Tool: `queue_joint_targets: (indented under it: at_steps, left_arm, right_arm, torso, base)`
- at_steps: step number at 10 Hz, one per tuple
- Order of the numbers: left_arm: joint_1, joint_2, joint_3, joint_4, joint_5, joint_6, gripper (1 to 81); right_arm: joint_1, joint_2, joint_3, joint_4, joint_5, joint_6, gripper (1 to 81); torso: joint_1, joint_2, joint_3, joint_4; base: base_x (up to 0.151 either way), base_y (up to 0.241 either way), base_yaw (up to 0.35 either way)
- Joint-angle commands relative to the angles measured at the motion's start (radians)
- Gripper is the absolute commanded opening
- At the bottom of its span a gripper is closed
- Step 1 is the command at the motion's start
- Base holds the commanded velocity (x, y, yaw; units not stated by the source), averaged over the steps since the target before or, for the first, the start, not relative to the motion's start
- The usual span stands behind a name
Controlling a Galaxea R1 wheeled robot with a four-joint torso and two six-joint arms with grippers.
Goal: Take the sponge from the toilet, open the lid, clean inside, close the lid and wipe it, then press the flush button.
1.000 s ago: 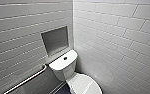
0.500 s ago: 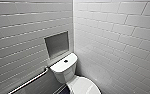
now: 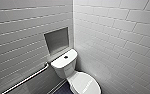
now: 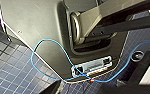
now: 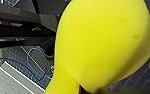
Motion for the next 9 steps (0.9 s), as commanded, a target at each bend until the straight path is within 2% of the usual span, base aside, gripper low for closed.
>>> queue_joint_targets:
  at_steps: [1, 2, 4, 7, 8, 9]
  left_arm:
    - [-0.012, 0.004, 0.003, 0.001, 0.073, 0.009, 81.1]
    - [-0.014, 0.004, 0.003, 0.001, 0.075, 0.009, 81.1]
    - [-0.012, 0.001, 0.003, 0.001, 0.075, 0.009, 81.1]
    - [-0.012, 0.001, -0.002, 0.001, 0.075, 0.009, 81.1]
    - [-0.014, 0.001, -0.009, 0.001, 0.075, 0.007, 81.1]
    - [-0.012, 0.004, -0.018, 0.001, 0.076, 0.008, 81.1]
  right_arm:
    - [-0.002, -0.007, 0.004, -0.025, -0.056, -0.002, 1.0]
    - [-0.002, -0.007, 0.004, -0.025, -0.056, -0.002, 1.0]
    - [0.001, -0.006, 0.004, -0.025, -0.056, 0.0, 1.0]
    - [0.0, -0.006, 0.0, -0.027, -0.056, -0.002, 1.0]
    - [0.0, -0.003, -0.005, -0.025, -0.058, 0.0, 1.0]
    - [-0.002, -0.001, -0.005, -0.022, -0.077, 0.006, 1.0]
  torso:
    - [0.003, -0.005, 0.037, 0.0]
    - [-0.021, 0.033, 0.101, 0.0]
    - [-0.038, 0.06, 0.137, 0.0]
    - [-0.045, 0.069, 0.24, 0.0]
    - [-0.046, 0.069, 0.18, 0.0]
    - [-0.046, 0.068, 0.208, 0.0]
  base:
    - [0.0, 0.0, 0.0]
    - [0.0, 0.0, 0.0]
    - [0.0, 0.0, 0.0]
    - [0.0, 0.0, 0.0]
    - [0.0, 0.0, 0.0]
    - [0.0, 0.0, 0.0]
